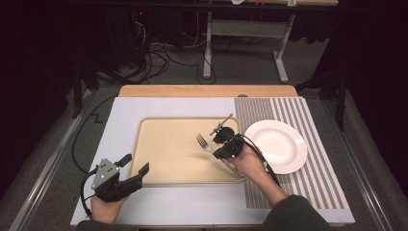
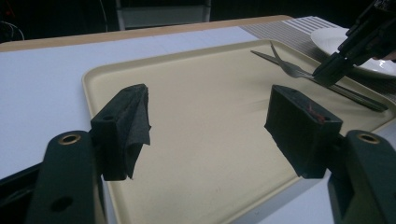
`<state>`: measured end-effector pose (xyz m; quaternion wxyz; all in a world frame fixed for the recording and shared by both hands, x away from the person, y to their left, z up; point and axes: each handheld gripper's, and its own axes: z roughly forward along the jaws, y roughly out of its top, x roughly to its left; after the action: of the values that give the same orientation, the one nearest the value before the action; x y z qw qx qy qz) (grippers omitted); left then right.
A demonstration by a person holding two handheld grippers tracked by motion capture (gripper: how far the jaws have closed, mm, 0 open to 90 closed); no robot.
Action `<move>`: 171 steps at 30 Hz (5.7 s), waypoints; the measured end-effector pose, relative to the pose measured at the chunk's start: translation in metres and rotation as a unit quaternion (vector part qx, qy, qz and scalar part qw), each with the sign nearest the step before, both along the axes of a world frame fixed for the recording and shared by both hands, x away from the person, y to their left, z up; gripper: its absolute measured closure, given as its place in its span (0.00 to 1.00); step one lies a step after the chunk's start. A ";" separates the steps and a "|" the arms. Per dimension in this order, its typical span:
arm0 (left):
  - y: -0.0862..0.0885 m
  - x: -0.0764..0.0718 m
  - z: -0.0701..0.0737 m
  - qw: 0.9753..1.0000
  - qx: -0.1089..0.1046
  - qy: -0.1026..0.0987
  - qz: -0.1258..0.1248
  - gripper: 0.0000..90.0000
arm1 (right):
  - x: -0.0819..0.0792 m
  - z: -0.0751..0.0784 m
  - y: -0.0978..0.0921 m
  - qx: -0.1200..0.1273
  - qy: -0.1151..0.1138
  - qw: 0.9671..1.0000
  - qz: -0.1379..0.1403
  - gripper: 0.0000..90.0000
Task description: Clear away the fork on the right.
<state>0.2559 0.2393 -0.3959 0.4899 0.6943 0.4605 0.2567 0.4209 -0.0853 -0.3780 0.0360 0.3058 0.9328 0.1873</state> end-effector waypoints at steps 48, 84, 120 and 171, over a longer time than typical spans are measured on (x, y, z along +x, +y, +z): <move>0.000 -0.001 0.000 1.000 -0.001 -0.004 -0.003 0.35 | 0.024 -0.026 0.002 -0.036 -0.048 0.997 -0.047 0.90; -0.005 -0.002 0.000 1.000 0.016 -0.016 0.008 0.37 | 0.037 -0.026 -0.005 -0.047 -0.072 0.994 -0.074 0.83; -0.006 -0.002 -0.002 1.000 0.010 -0.015 0.015 0.41 | 0.008 -0.003 -0.047 0.042 -0.087 0.994 -0.060 0.64; -0.004 0.000 -0.003 1.000 0.004 -0.007 0.019 0.36 | -0.052 0.003 -0.140 0.115 -0.156 0.977 -0.091 0.44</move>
<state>0.2560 0.2351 -0.3985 0.4857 0.6856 0.4687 0.2727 0.3693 -0.2252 -0.3749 0.1622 0.3591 0.8560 0.3348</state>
